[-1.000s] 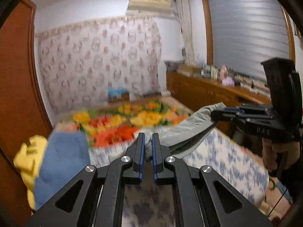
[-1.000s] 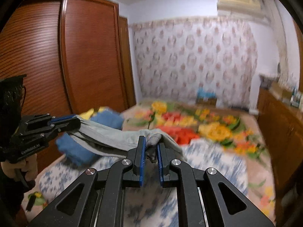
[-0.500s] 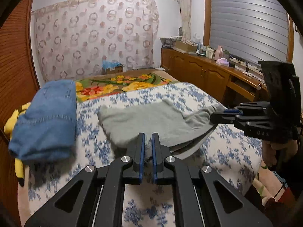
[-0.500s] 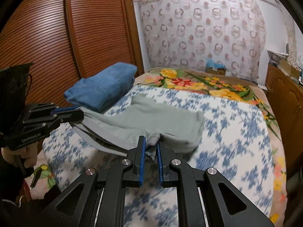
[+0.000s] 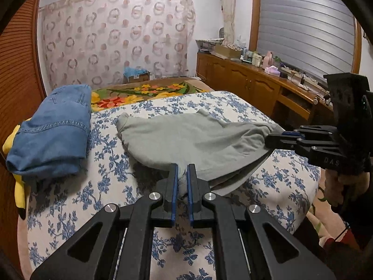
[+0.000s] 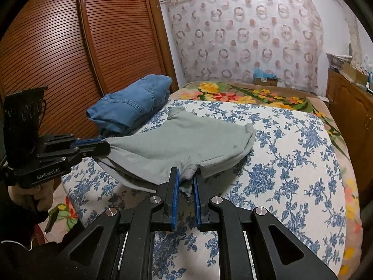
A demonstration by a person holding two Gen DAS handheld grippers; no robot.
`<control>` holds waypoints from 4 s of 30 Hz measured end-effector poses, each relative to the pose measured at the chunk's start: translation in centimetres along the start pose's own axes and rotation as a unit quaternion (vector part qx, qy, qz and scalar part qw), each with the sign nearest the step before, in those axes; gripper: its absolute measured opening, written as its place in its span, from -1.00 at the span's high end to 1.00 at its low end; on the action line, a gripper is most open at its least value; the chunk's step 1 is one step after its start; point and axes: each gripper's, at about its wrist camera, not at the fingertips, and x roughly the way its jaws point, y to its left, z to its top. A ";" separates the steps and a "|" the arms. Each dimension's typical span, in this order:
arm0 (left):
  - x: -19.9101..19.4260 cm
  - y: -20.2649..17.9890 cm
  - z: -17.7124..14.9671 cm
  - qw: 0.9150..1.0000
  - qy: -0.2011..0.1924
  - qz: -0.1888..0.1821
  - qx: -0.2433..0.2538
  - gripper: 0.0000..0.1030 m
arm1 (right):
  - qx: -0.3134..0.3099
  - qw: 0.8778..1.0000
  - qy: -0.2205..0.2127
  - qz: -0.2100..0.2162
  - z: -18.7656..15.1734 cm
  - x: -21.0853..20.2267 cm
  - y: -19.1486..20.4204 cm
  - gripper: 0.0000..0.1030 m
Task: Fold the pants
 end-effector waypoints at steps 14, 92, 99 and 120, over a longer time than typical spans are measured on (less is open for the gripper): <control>0.2 -0.3 -1.6 1.000 0.018 -0.008 -0.002 0.85 | 0.013 1.000 0.016 0.002 -1.9 0.7 0.4 0.78; 5.3 3.1 3.5 1.000 0.002 0.017 -0.015 -0.57 | 0.014 0.998 -0.012 -0.066 2.2 8.1 -2.3 0.30; 5.7 3.7 0.7 0.999 0.039 0.024 -0.024 -0.57 | 0.004 0.997 0.016 -0.070 0.0 6.4 -3.2 0.30; 6.8 3.6 -2.4 0.997 0.074 0.014 -0.021 -0.25 | 0.032 0.995 0.074 -0.063 -2.2 7.2 -5.3 0.90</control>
